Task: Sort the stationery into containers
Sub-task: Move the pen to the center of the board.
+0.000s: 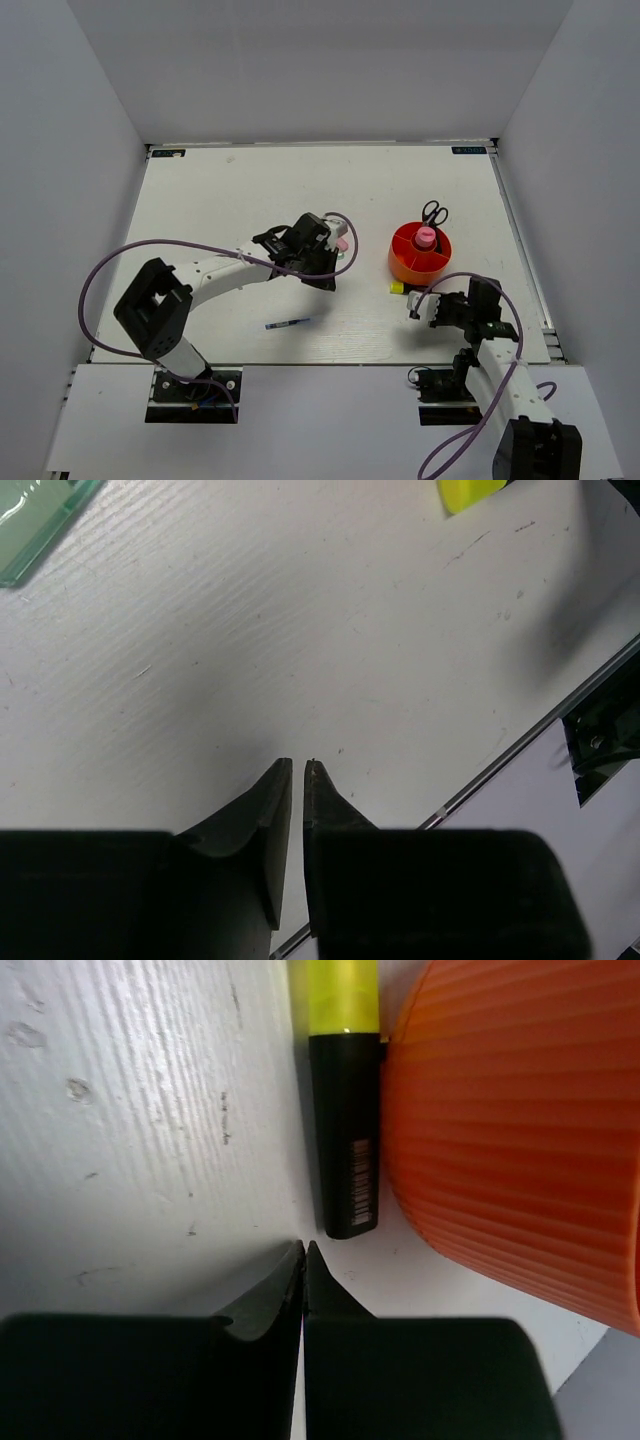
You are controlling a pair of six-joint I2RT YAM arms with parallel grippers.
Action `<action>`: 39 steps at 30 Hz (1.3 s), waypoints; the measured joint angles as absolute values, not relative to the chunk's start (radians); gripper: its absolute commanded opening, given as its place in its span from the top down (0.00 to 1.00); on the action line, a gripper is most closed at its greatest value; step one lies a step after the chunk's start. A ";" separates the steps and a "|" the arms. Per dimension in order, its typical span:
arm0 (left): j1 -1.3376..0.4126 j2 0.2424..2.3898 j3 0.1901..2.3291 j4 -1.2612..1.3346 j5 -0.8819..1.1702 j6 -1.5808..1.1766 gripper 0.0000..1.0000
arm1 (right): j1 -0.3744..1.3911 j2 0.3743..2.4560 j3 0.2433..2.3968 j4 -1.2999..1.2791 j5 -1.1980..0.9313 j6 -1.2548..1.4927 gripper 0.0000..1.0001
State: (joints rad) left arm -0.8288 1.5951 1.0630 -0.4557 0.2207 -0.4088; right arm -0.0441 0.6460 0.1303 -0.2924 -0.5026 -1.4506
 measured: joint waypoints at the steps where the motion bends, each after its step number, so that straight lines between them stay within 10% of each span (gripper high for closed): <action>1: -0.829 1.593 1.059 -0.448 0.219 -0.409 0.77 | -0.045 0.660 0.131 -0.276 -0.495 -1.456 1.00; 27: -0.804 1.574 0.994 -0.387 0.223 -0.419 0.71 | -0.045 0.789 0.121 -0.147 -0.545 -1.655 1.00; 39: -0.786 1.533 0.969 -0.387 0.221 -0.419 0.36 | -0.045 0.875 0.122 -0.084 -0.710 -1.661 1.00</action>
